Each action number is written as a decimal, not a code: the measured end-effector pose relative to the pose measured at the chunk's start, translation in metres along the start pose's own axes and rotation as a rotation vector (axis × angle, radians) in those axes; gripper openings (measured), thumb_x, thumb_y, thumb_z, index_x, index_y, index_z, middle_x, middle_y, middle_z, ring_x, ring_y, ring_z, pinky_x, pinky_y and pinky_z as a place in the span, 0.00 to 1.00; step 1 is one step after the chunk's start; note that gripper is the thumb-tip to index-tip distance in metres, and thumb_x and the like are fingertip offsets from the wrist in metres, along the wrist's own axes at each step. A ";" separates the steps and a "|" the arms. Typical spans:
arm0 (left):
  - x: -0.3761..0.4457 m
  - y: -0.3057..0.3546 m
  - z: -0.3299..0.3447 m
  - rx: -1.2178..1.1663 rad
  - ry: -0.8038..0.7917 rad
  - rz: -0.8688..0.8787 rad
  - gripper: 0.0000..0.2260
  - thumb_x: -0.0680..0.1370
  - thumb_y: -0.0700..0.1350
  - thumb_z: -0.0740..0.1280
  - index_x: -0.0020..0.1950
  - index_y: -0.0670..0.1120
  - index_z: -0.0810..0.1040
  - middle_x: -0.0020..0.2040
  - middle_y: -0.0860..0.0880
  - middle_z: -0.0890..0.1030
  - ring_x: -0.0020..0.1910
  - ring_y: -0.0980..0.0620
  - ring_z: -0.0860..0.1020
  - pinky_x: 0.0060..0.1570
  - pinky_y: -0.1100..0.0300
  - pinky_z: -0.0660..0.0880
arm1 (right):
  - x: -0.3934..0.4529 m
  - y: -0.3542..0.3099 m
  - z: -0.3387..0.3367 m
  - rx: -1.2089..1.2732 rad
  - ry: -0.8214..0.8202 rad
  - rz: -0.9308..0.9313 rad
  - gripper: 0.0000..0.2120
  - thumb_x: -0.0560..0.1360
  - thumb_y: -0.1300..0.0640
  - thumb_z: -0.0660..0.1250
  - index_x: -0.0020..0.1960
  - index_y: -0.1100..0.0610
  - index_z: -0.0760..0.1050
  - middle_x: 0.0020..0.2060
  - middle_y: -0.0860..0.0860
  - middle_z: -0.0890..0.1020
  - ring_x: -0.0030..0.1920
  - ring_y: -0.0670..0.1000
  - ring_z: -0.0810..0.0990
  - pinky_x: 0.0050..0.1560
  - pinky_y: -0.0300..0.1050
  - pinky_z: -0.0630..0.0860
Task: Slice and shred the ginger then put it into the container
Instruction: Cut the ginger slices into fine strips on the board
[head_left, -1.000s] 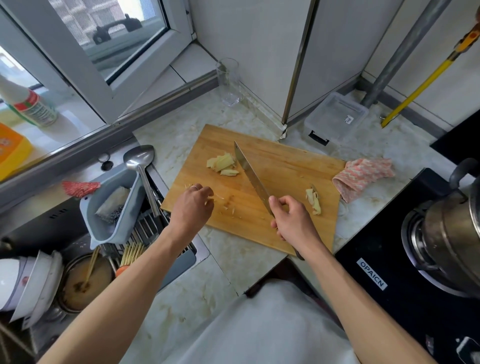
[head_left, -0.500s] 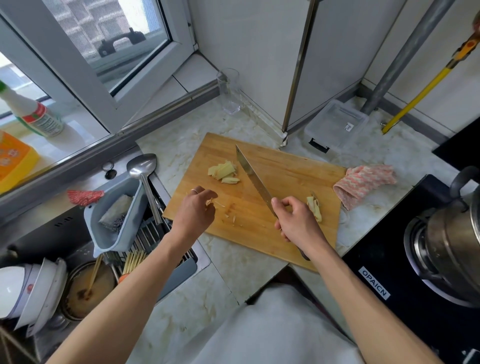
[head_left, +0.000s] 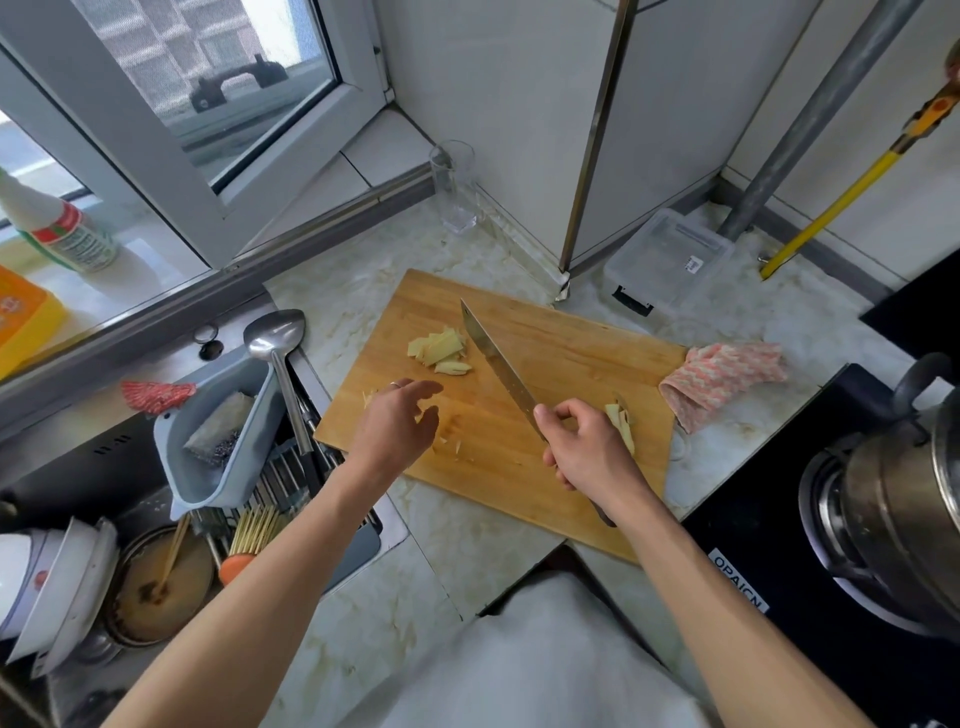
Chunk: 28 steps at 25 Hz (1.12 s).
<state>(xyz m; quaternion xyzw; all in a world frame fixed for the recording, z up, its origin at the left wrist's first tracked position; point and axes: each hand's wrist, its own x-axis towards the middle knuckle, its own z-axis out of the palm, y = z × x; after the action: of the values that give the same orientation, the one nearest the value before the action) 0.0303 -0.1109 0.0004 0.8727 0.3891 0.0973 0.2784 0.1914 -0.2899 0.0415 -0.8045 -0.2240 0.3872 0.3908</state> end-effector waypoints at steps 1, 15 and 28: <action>0.008 0.002 0.002 0.037 0.001 -0.002 0.15 0.79 0.39 0.67 0.65 0.48 0.80 0.60 0.47 0.81 0.49 0.49 0.81 0.49 0.53 0.80 | 0.001 0.001 -0.001 -0.005 0.000 0.003 0.15 0.80 0.39 0.61 0.49 0.51 0.75 0.32 0.50 0.82 0.27 0.49 0.76 0.33 0.49 0.76; 0.075 0.006 0.025 0.152 0.017 -0.199 0.13 0.78 0.43 0.69 0.62 0.42 0.76 0.57 0.43 0.75 0.48 0.45 0.76 0.45 0.49 0.78 | 0.013 0.006 -0.009 -0.008 0.007 0.048 0.13 0.80 0.41 0.62 0.48 0.51 0.75 0.30 0.49 0.80 0.27 0.48 0.75 0.33 0.49 0.73; 0.032 0.040 0.032 -0.413 -0.007 -0.430 0.05 0.76 0.41 0.72 0.51 0.42 0.84 0.45 0.47 0.85 0.41 0.49 0.82 0.42 0.56 0.79 | 0.008 0.013 -0.013 0.048 0.039 0.073 0.13 0.80 0.41 0.63 0.48 0.51 0.74 0.31 0.49 0.81 0.27 0.48 0.75 0.32 0.48 0.74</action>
<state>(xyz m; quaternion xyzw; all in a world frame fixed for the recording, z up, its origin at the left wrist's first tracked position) 0.0892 -0.1227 -0.0050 0.6953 0.5361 0.1104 0.4658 0.2075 -0.2983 0.0326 -0.8099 -0.1775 0.3905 0.4002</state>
